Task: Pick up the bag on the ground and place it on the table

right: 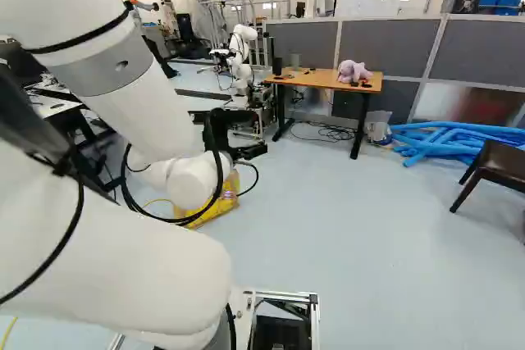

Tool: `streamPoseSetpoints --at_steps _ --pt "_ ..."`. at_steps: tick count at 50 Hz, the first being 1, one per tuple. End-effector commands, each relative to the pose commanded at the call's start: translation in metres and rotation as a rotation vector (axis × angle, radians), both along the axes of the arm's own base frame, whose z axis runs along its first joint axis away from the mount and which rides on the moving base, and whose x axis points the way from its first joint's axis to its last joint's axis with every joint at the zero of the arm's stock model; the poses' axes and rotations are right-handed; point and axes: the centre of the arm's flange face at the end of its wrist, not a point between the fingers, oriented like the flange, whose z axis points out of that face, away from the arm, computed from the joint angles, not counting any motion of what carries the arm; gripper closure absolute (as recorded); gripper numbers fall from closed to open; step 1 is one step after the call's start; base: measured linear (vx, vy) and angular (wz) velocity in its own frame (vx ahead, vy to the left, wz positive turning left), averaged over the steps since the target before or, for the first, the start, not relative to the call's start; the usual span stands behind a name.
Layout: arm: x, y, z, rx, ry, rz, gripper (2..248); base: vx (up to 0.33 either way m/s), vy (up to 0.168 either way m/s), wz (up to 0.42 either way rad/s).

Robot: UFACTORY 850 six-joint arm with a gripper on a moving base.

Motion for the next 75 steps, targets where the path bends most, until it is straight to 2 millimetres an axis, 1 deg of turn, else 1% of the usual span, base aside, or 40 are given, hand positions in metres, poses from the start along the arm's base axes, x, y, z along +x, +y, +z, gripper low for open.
streamPoseSetpoints --at_steps 18,75 --pt "0.0 0.0 0.0 0.0 0.0 0.0 3 0.095 0.012 0.033" --pt "0.0 0.0 0.0 0.0 0.0 0.0 3 0.116 0.05 0.24"
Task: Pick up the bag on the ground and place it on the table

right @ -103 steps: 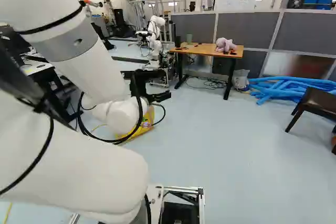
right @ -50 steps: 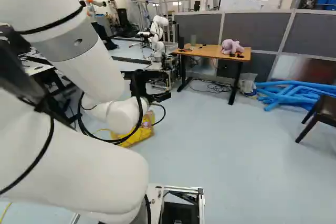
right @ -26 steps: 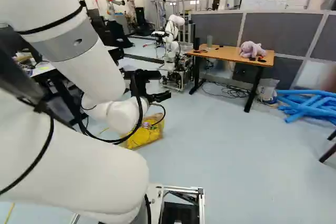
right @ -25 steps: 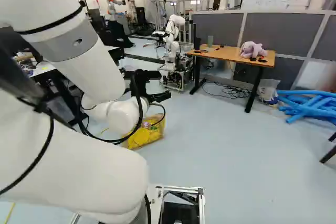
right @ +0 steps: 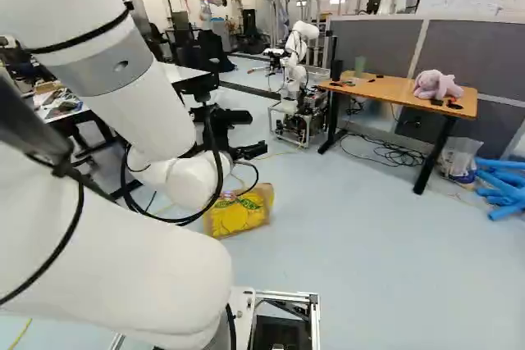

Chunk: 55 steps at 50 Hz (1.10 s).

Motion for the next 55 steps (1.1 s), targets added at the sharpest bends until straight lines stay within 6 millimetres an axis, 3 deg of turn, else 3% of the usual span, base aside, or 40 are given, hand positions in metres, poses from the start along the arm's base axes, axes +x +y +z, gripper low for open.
streamPoseSetpoints --at_steps 36,55 --pt "0.0 0.0 0.0 0.0 0.0 0.0 3 0.127 0.045 0.208" --pt "0.0077 0.0 0.0011 0.0 0.004 0.0 3 0.111 0.004 0.013"
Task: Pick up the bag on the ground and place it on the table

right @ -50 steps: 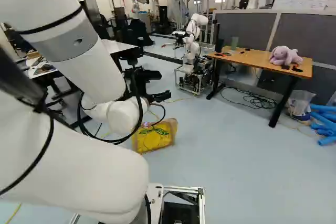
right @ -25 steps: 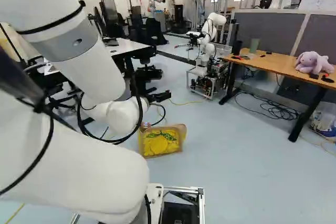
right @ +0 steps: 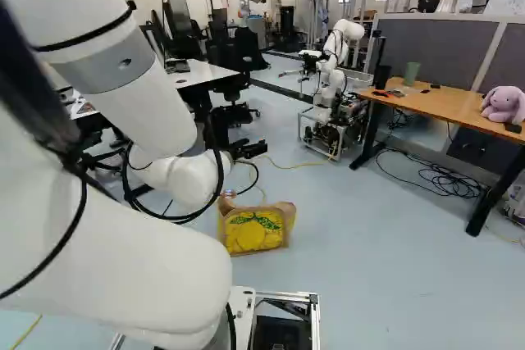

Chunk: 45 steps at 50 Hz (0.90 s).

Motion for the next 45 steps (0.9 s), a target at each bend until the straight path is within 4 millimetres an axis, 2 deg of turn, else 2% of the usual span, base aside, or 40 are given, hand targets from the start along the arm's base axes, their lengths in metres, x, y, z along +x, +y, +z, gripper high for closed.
streamPoseSetpoints --at_steps 18,45 --pt "0.024 0.0 0.003 0.0 0.009 0.0 3 -0.003 -0.001 -0.001" --pt "0.08 0.0 0.006 0.002 0.017 -0.005 3 0.0 0.0 0.0"
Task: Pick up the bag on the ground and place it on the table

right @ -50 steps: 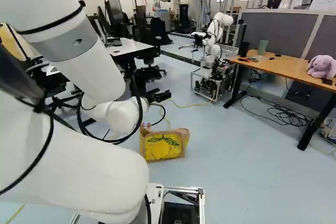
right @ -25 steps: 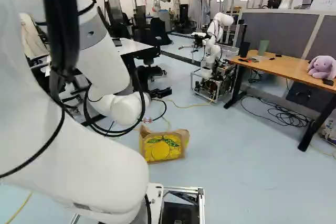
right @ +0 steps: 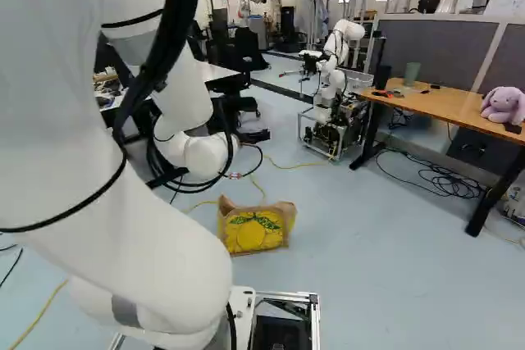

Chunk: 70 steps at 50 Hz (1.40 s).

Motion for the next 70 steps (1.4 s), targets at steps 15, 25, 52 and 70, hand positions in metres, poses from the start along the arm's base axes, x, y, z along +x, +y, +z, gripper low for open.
streamPoseSetpoints --at_steps 15,25,52,70 --pt "0.031 -0.002 -0.001 0.01 0.012 -0.027 3 0.0 0.0 0.0" --pt "0.051 -0.003 -0.002 0.018 0.022 -0.046 3 0.0 0.0 0.0" --pt "0.107 -0.001 -0.033 0.044 0.116 -0.096 3 0.0 0.0 0.0" --pt "0.143 0.003 -0.061 0.067 0.195 -0.137 3 0.0 0.0 0.0"
